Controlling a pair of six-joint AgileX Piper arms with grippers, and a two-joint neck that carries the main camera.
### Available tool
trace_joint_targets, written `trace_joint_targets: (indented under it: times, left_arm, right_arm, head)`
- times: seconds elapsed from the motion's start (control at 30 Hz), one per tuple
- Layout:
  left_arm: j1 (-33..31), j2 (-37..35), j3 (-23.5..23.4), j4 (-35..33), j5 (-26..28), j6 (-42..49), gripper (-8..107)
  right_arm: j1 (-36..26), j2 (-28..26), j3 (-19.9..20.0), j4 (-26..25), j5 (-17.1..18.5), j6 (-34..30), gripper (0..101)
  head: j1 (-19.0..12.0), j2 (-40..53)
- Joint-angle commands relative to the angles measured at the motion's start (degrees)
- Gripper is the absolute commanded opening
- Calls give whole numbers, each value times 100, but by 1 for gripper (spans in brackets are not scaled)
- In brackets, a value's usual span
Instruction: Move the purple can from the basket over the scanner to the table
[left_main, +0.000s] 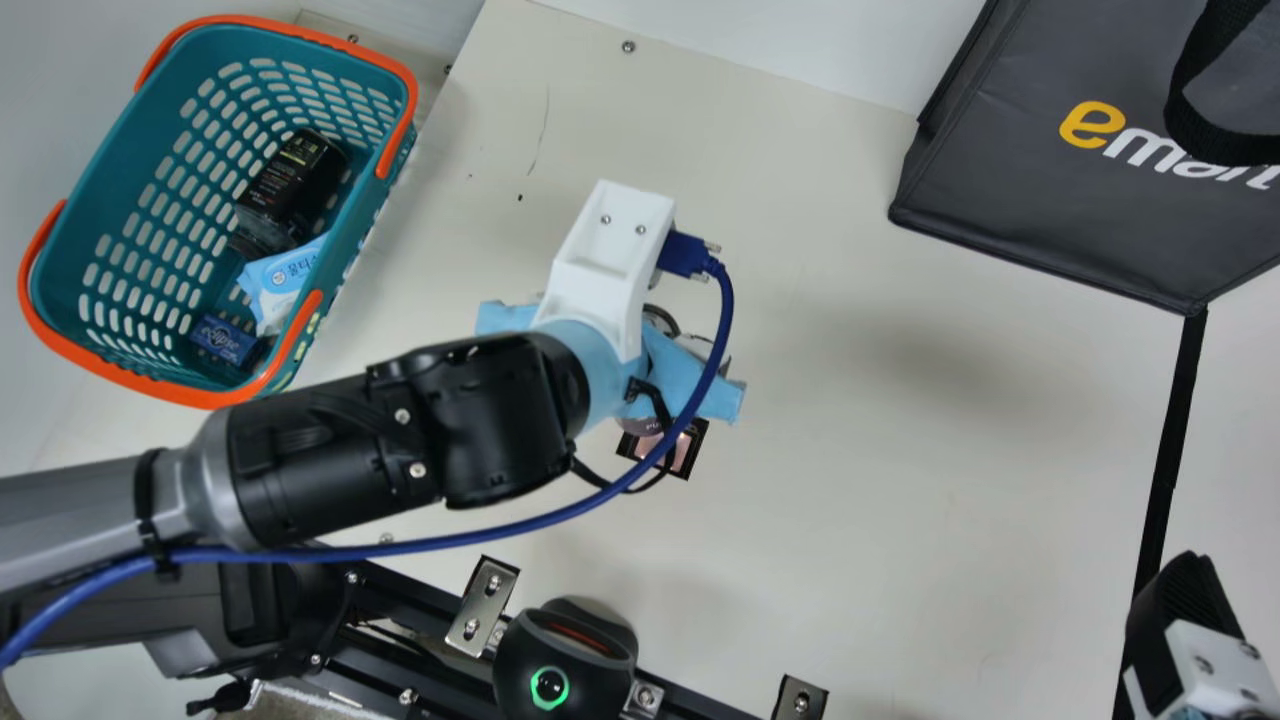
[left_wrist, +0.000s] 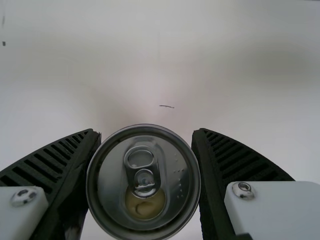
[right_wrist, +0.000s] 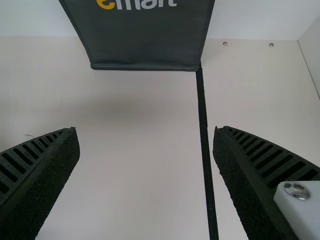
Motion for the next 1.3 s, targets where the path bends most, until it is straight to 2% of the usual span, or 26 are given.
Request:
trace_joint_targets:
  times: [0.0,0.43,1.27]
  left_arm:
    - [-75,-3,99,43,-61,-76,-8]
    - [-489,-45,589,349,-374,-595,-8]
    - [-900,-215,1215,545,-552,-1311,-8]
  right_arm:
    - [0,0,0,0,0,0,95]
    - [0,0,0,0,5,0,95]
    - [0,0,0,0,5,0,95]
  head:
    - [-175,23]
    - [-175,23]
    - [-175,23]
